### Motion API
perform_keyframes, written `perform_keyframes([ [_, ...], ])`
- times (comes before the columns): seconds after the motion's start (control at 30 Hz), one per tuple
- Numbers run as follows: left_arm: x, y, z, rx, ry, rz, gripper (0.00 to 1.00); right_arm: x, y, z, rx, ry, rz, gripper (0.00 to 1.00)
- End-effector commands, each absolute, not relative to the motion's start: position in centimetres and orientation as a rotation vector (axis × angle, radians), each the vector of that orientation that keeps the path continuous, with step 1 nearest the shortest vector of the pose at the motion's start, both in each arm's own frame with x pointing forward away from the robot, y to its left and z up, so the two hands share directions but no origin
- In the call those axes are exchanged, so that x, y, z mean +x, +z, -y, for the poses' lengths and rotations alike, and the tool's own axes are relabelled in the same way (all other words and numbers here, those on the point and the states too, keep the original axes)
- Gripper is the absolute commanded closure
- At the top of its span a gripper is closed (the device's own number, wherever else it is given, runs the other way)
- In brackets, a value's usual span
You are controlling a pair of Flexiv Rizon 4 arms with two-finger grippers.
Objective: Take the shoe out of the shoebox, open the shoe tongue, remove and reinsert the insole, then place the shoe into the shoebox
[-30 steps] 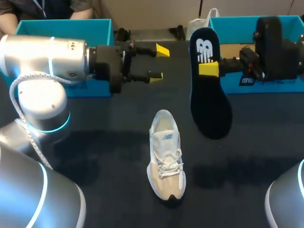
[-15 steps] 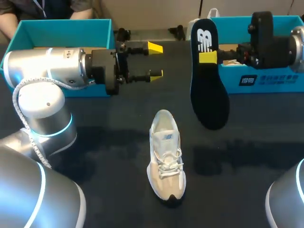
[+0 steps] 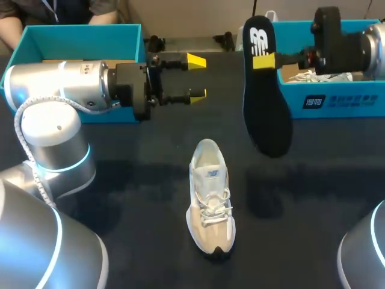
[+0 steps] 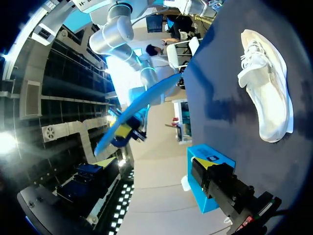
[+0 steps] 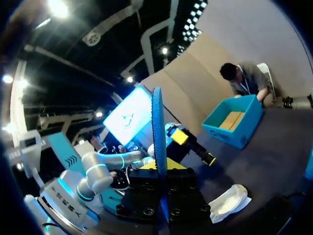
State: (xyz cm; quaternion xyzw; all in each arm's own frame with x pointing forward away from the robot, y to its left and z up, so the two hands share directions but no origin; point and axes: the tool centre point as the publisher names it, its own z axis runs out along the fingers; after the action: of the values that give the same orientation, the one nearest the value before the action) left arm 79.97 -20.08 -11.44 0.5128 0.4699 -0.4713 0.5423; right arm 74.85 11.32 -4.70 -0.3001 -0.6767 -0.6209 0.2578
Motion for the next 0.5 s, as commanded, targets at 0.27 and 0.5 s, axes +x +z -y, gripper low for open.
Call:
perform_keyframes([
  [0.27, 80.0, -11.5, 20.2, 1.216, -1.117, -1.115, 0.0, 78.8, -5.0, -12.1, -0.798, -1.578, 1.845, 1.0],
  [0.5, 80.0, -11.5, 20.2, 1.216, -1.117, -1.115, 0.0, 79.9, -5.5, -12.6, -0.822, -1.581, 1.732, 1.0],
])
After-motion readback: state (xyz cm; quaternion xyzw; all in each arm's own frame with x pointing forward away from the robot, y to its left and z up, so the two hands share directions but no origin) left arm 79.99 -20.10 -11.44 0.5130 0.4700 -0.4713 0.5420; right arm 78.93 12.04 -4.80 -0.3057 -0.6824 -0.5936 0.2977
